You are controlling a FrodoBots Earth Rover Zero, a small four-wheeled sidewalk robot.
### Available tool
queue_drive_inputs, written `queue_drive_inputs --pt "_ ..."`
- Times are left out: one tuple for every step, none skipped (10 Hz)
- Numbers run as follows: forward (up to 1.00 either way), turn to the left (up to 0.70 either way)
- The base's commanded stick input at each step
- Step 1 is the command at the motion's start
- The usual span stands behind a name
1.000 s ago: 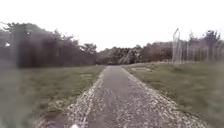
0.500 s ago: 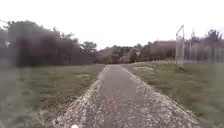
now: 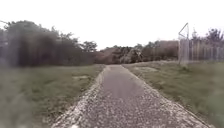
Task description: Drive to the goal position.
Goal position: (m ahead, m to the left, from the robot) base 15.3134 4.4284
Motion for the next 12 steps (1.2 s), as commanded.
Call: queue_drive_inputs --pt "0.85 0.01" --pt "0.85 0.01" --pt "0.85 0.01" --pt "0.85 0.01" --pt "0.85 0.01" --pt "0.85 0.01" --pt "0.85 0.01" --pt "0.85 0.01" --pt "0.85 0.01" --pt "0.85 0.01" --pt "0.85 0.01" --pt "0.85 0.01"
